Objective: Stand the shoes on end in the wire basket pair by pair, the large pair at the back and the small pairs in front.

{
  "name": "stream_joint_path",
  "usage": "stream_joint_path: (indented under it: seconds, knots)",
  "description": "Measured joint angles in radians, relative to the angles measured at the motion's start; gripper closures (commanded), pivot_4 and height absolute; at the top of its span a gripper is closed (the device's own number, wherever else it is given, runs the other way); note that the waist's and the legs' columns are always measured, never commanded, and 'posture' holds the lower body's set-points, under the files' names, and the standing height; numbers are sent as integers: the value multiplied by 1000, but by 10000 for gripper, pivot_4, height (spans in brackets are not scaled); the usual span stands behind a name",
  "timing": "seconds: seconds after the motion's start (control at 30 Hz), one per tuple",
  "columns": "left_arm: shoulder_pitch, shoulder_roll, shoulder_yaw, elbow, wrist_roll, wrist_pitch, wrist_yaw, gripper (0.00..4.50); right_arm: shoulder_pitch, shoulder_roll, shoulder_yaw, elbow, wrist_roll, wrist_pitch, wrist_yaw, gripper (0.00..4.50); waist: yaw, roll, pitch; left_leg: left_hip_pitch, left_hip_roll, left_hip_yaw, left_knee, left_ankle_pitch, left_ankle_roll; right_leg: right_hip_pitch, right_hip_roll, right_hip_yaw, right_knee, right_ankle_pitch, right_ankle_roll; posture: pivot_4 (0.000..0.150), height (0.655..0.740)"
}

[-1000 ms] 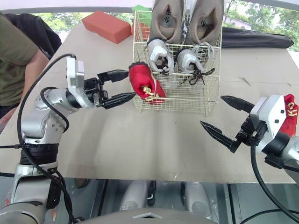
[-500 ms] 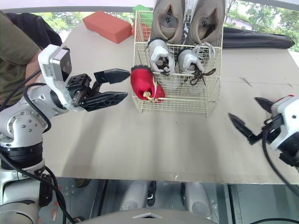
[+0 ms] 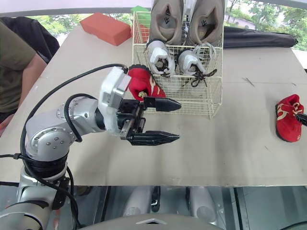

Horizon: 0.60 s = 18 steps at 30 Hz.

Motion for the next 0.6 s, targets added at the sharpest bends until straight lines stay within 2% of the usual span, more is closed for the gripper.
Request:
stream_joint_path:
  seconds: [0.17,0.23,0.27,0.37,0.57,0.6]
  knots:
    - [-14,-2,-10,5,25,-26,-47,212,-249,-18,259,318,-124,-91,170,0,-11,2,0,0,0,1,0,0,0,-1,0,3,0,0,0,1500,7400]
    - [-15,-1,-10,5,33,-29,-54,212,-278,-18,282,351,-143,-109,187,0,-10,3,0,0,0,1,0,0,0,-1,0,3,0,0,0,1500,7400]
    - [-13,10,-10,4,40,-35,-64,212,-357,-5,326,427,-175,-140,228,0,-12,3,1,1,0,1,0,0,0,-1,1,4,-1,0,0,1500,7400]
    - [-6,20,-9,1,54,-45,-83,0,-489,34,379,557,-230,-196,279,7228,-12,3,1,1,0,1,0,0,0,-1,1,4,0,0,0,1500,7400]
    - [22,35,7,-1,70,-60,-97,0,-599,92,465,740,-347,-291,344,38254,-5,3,1,-1,0,1,0,0,0,-1,-1,2,-1,0,0,1500,7400]
    - [31,36,17,1,70,-62,-98,0,-599,91,465,744,-353,-297,356,41914,-6,3,1,-1,0,1,0,0,0,-1,-1,2,-1,0,0,1500,7400]
